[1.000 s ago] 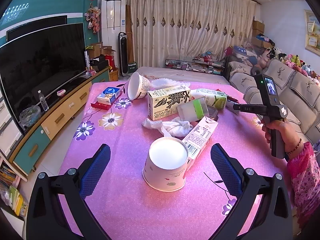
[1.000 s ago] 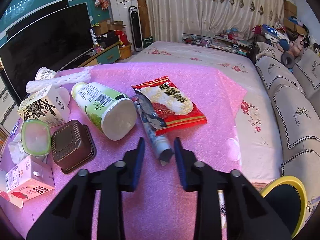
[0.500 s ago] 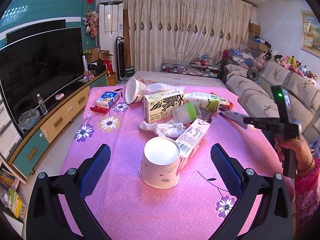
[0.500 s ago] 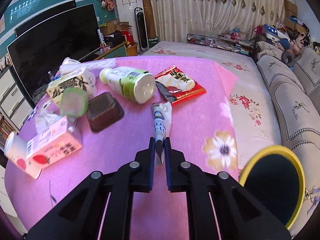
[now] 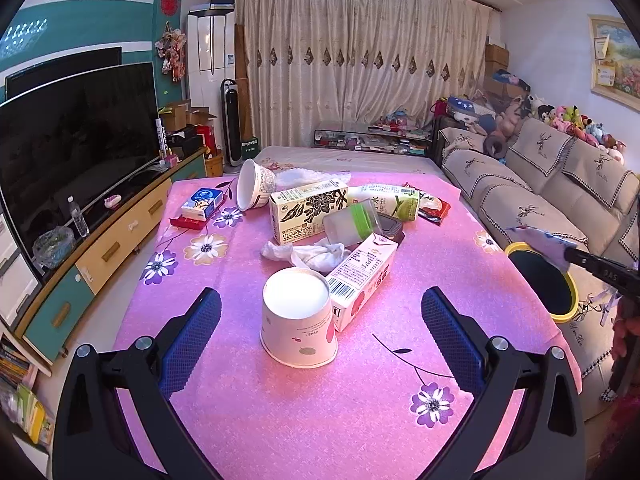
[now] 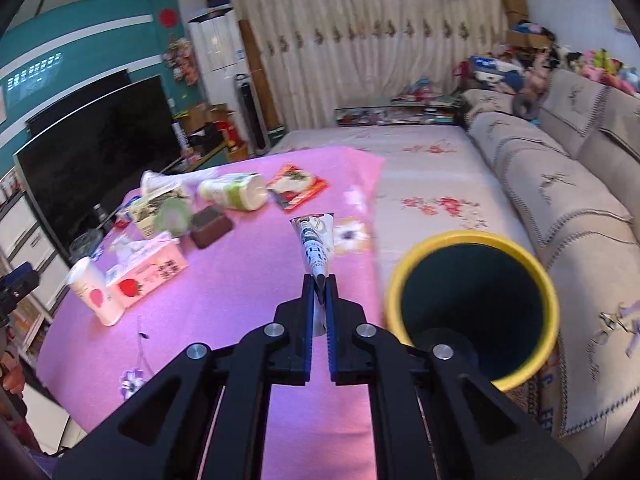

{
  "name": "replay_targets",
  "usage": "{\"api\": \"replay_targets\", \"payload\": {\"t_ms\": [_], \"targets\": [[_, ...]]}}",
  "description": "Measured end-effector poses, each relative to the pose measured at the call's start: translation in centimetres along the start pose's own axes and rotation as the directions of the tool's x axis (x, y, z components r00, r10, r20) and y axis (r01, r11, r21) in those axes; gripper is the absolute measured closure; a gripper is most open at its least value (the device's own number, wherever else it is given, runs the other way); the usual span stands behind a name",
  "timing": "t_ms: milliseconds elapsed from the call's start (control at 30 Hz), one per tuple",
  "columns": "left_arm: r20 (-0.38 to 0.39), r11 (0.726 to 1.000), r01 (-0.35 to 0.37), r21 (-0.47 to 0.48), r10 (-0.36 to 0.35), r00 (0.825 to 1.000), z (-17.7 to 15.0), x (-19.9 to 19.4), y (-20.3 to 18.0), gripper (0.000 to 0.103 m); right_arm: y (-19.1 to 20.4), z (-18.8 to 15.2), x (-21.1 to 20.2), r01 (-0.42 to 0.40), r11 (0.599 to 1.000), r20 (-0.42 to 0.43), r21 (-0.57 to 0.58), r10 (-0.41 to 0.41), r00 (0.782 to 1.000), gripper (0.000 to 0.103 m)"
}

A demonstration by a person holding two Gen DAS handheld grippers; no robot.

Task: Collect trash
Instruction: 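Carry the tube over the yellow-rimmed bin and open the right tool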

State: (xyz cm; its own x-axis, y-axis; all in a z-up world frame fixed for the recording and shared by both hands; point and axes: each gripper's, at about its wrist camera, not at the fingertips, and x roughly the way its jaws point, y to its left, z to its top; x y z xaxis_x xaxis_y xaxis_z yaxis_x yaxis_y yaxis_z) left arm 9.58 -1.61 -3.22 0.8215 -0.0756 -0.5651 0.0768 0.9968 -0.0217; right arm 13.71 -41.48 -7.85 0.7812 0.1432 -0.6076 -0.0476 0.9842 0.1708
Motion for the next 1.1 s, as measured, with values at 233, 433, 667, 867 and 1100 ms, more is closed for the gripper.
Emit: {"api": "replay_targets", "payload": {"t_ms": [233,433,667,867,1100], "targets": [[-0.018,1.000,0.008,0.006,-0.007,1.000,-0.3,0.2,-1.0,0.004,-7.1,-1.4,2.0,0.189,0.977,-0.075,0.099,-0.182,0.981,0.097],[-0.027,1.000,0.003,0.024,-0.003,1.000,-0.4,0.6,-1.7,0.004,-10.5,-1.8,5.6,0.266,0.954,-0.121,0.138,-0.250,0.961,0.080],[-0.065,1.000,0.005,0.010,-0.004,0.998,-0.8,2.2,-0.9,0.004,-10.2,-2.0,5.5,0.259,0.952,-0.110,0.162,-0.244,0.964,0.072],[-0.103,1.000,-0.030,0.008,0.030,0.994,-1.7,4.8,0.4,0.004,-7.5,-2.4,3.9,0.244,0.962,-0.079,0.125,-0.235,0.969,0.068],[-0.115,0.999,-0.038,0.006,0.039,0.993,-1.7,8.1,1.7,0.004,-5.6,-2.3,4.0,0.209,0.972,-0.076,0.103,-0.202,0.976,0.067]]}}
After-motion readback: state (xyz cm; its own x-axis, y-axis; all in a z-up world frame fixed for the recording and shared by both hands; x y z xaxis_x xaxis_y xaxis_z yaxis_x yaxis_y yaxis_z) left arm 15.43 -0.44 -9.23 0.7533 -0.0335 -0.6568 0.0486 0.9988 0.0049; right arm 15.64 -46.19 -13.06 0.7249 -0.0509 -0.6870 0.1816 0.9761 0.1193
